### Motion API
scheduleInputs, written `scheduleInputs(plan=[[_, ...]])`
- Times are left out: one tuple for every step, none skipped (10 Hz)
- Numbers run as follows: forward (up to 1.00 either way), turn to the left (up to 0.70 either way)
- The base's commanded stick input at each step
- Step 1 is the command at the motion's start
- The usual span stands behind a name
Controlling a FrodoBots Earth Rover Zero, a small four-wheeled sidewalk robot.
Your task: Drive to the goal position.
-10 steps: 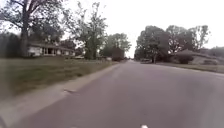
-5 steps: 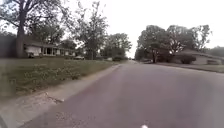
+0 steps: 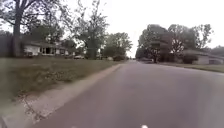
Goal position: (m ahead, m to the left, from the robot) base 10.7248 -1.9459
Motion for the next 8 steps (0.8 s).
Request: scheduleInputs(plan=[[1.0, 0.0], [1.0, 0.0], [1.0, 0.0], [1.0, 0.0], [1.0, 0.0], [1.0, 0.0], [1.0, 0.0], [1.0, 0.0]])
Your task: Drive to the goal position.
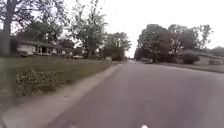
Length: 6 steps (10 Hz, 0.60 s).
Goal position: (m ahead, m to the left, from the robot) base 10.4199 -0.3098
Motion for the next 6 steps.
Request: scheduleInputs(plan=[[1.0, 0.0], [1.0, -0.32], [1.0, -0.4], [1.0, -0.4], [1.0, -0.4], [1.0, -0.4]])
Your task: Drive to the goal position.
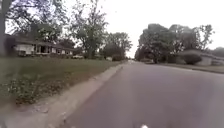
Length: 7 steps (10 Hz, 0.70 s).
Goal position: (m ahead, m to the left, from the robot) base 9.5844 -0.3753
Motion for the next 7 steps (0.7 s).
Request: scheduleInputs(plan=[[1.0, -0.4], [1.0, -0.4], [1.0, -0.4], [1.0, -0.4], [1.0, -0.4], [1.0, -0.4], [1.0, 0.0]])
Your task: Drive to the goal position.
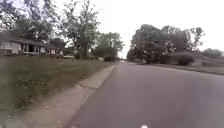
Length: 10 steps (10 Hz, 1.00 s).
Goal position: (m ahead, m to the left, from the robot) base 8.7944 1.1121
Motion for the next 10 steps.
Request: scheduleInputs(plan=[[1.0, 0.0], [1.0, 0.0], [1.0, 0.0], [1.0, 0.0], [1.0, 0.0], [1.0, 0.0], [1.0, 0.0], [1.0, 0.0], [1.0, 0.0], [1.0, 0.0]])
